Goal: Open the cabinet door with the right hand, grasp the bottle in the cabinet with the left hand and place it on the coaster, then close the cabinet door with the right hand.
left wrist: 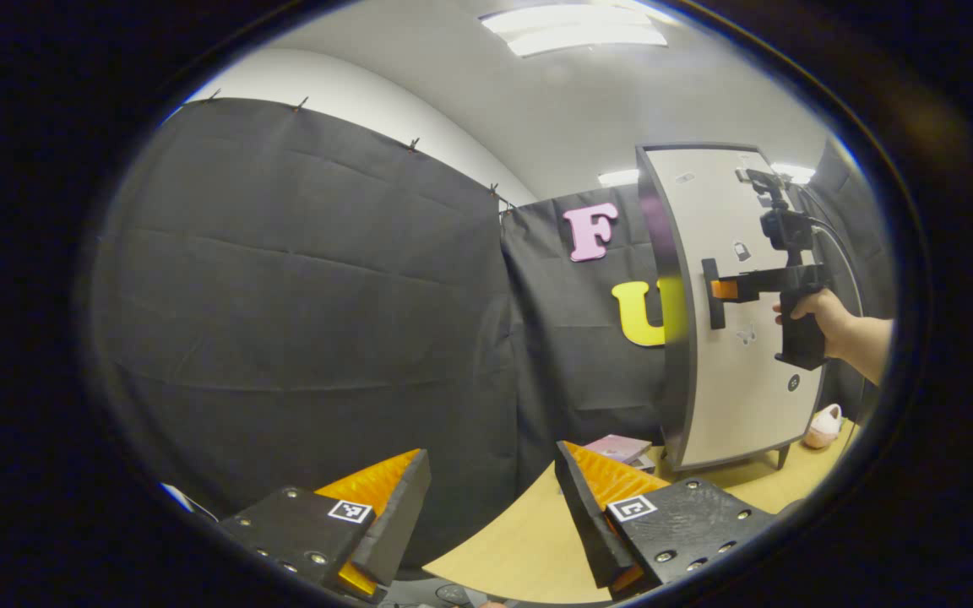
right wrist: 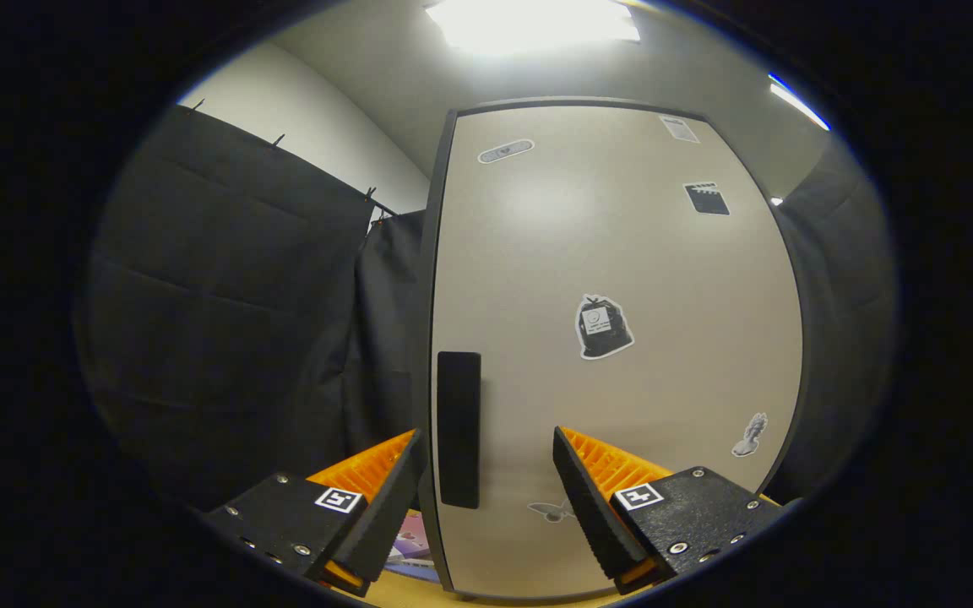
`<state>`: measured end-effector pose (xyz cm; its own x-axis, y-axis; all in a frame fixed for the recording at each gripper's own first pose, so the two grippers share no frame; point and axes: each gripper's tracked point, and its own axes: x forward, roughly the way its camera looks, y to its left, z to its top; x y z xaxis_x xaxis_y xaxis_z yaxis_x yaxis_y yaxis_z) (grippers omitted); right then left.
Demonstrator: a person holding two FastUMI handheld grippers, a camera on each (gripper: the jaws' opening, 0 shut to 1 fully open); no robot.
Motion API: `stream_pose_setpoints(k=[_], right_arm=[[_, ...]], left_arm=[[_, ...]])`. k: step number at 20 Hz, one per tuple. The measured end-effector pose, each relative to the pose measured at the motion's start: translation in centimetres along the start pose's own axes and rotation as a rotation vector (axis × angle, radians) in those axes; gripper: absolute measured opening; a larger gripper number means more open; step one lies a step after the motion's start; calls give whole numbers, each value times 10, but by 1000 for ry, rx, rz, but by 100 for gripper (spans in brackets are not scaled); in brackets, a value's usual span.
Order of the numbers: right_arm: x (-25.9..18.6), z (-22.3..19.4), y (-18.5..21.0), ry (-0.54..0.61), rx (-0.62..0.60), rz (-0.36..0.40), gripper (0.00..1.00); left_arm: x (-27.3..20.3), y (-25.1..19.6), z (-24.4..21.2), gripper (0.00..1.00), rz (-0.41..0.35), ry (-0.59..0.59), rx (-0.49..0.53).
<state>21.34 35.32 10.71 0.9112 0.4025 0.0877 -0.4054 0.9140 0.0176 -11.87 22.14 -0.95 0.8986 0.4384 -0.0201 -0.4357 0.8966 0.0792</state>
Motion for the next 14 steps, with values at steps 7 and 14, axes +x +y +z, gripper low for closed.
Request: stream_pose_setpoints(k=[7,14], right_arm=[[31,-12,15,66,-8,-30,73],[40,-26,14,179,45,-58,29]], left_arm=[[0,19,-5,85,18,5,-4],[5,24,-8,85,1,6,-24]])
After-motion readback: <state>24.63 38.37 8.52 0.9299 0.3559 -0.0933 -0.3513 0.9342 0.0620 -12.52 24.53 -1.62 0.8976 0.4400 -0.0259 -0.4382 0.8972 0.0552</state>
